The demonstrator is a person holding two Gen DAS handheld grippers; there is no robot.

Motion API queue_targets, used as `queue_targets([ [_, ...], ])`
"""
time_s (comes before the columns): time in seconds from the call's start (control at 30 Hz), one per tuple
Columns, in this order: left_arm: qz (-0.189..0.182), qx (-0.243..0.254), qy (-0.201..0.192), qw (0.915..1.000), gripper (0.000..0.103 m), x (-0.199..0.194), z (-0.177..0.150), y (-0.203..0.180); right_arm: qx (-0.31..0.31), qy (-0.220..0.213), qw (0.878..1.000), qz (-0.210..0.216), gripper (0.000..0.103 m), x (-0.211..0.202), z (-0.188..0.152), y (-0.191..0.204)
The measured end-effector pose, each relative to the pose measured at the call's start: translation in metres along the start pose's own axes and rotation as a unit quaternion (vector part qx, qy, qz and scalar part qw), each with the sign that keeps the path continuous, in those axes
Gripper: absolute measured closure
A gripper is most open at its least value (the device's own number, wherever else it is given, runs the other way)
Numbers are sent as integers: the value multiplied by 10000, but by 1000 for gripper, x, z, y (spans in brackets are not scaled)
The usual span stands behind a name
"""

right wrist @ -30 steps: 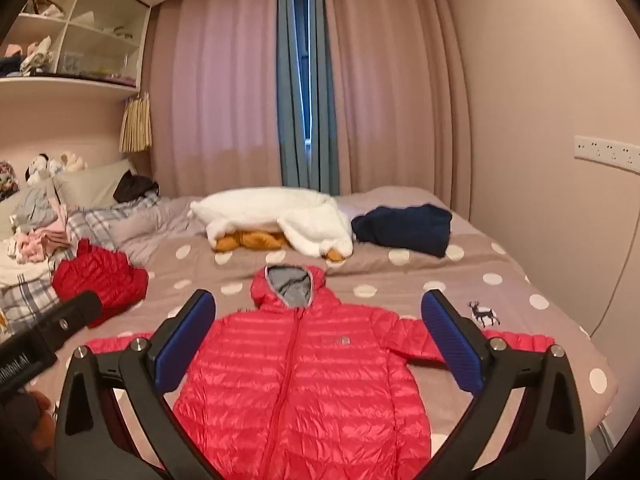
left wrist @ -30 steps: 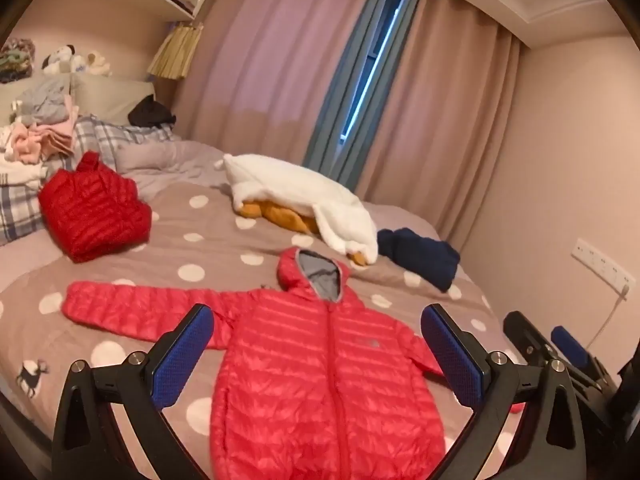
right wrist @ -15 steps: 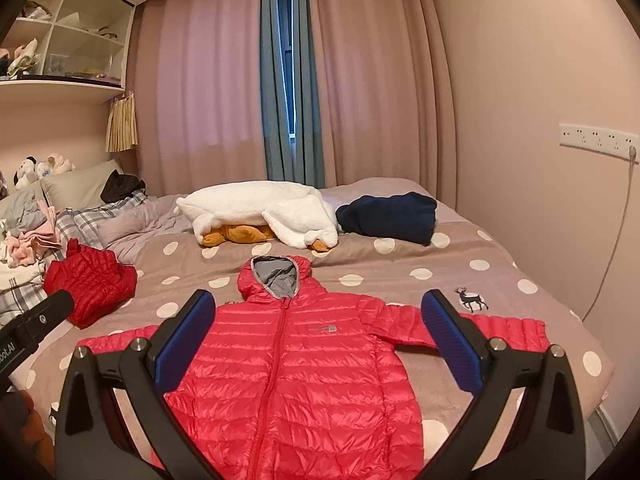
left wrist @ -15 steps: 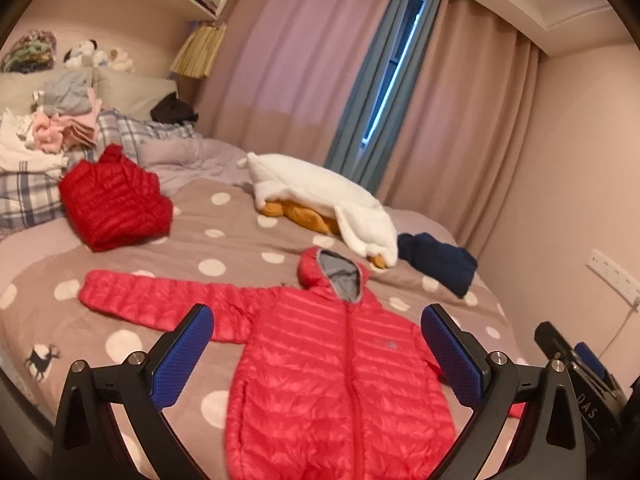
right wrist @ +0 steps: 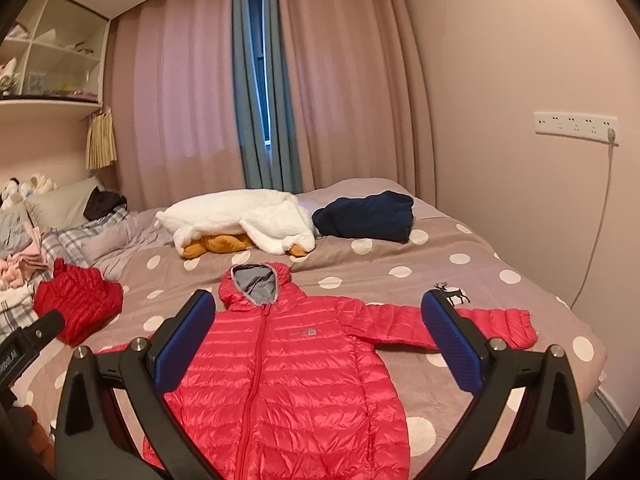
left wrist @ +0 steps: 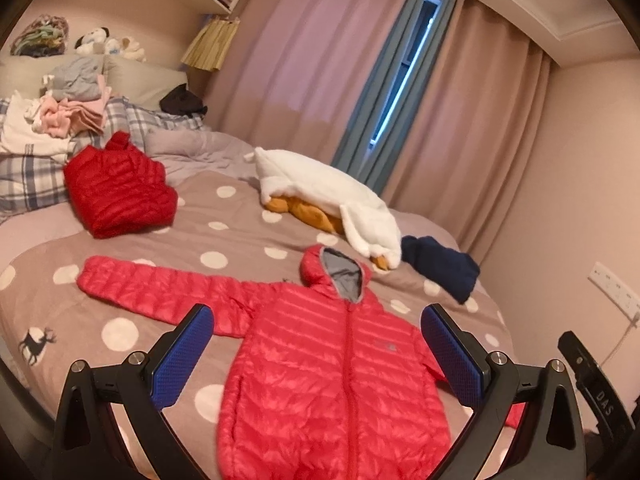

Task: Fold large clothes

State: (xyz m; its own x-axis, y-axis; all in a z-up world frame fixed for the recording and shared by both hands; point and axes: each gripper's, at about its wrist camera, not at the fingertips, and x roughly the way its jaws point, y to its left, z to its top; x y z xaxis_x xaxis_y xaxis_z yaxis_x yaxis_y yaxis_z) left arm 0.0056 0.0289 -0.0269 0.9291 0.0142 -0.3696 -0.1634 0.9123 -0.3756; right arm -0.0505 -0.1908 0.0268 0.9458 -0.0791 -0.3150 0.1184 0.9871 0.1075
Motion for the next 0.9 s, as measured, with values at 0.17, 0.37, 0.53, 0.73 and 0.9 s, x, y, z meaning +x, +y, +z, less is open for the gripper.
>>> queue_targets([
  [0.17, 138, 88, 61, 9998, 1, 3, 0, -1, 77, -8, 9999, -90, 0, -3, 1, -4],
  [0.37, 44, 89, 149, 9998, 1, 3, 0, 0, -15, -4, 10000, -52, 0, -4, 1, -4],
  [0.53, 46, 115, 126, 9998, 1, 3, 1, -2, -57, 11, 10000, -67, 0, -3, 2, -4],
  [0.73, 92, 157, 188, 9997, 1, 5, 2, -2, -76, 9, 9999, -82, 0, -4, 2, -2],
  [0.9, 93, 183, 241, 9995, 1, 6, 0, -3, -125, 30, 9999, -92, 0, -4, 3, 1],
])
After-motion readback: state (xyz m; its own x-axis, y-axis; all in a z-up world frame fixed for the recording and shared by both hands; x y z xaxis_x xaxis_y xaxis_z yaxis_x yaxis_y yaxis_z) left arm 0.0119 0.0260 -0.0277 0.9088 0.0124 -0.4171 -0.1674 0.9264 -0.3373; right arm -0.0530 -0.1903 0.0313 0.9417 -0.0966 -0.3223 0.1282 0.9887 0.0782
